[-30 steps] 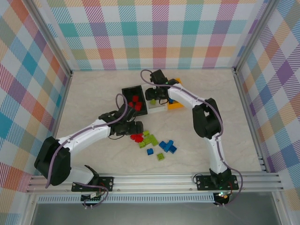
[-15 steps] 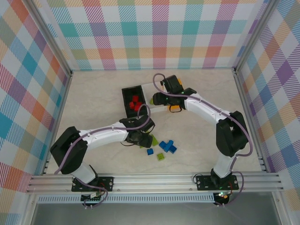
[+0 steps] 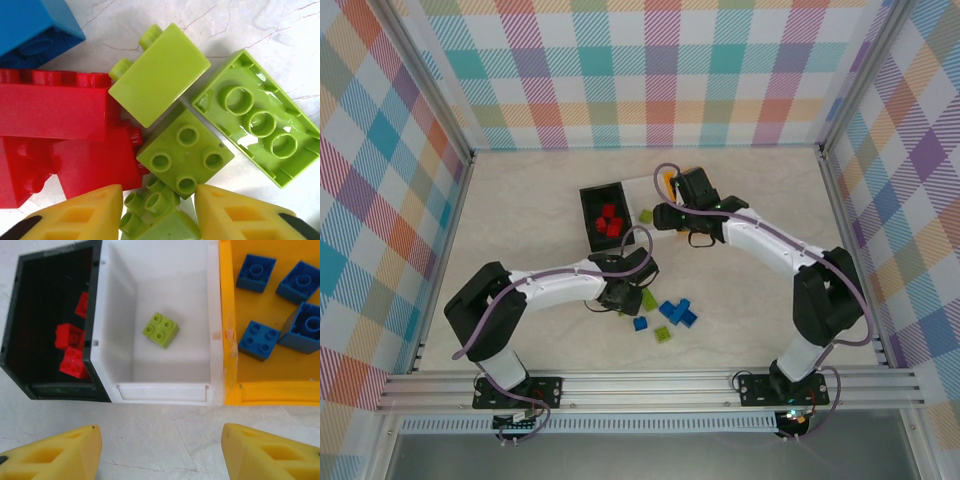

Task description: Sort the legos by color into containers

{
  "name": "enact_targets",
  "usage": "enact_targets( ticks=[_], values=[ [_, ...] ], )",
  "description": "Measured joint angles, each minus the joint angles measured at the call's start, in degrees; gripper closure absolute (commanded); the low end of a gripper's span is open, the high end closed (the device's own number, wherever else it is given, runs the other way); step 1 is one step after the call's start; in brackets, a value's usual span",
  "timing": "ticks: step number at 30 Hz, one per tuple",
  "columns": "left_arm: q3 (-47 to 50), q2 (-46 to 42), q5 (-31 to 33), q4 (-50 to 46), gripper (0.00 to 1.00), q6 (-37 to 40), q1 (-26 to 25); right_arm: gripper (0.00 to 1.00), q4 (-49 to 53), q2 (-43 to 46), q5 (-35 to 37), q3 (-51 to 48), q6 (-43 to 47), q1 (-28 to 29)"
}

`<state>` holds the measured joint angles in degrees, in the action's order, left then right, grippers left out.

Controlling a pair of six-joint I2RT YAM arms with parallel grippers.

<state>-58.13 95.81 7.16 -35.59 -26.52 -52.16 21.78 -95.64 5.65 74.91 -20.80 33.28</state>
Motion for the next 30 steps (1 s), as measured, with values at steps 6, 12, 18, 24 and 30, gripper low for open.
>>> enact_targets(
  ticks=[6,12,18,24,30],
  values=[
    [0.00,-0.74,0.81,-0.37,0.72,-0.87,-0.33,0.35,-0.22,0.48,0.42,-0.61,-0.04,-0.72],
    [0.00,-3.08,1.53,-1.22,0.71,-1.31,-0.33,0.35,-0.33,0.50,0.42,-1.16,-0.42,-1.03],
    [-0.50,-5.51,1.46,-2.69,0.28,-2.19,-0.44,0.35,-0.37,0.87,0.42,-2.08,-0.87,-1.07],
    [-0.13,-7.96,0.00,-5.35,0.16,-2.47,-6.01,0.35,-0.42,2.16,0.46,-3.10,-0.87,-1.27],
    [1.64,-10.64,-3.72,-9.20,0.14,-1.07,-14.05,0.35,-1.03,2.91,0.59,-5.27,-1.07,-2.29]
  ],
)
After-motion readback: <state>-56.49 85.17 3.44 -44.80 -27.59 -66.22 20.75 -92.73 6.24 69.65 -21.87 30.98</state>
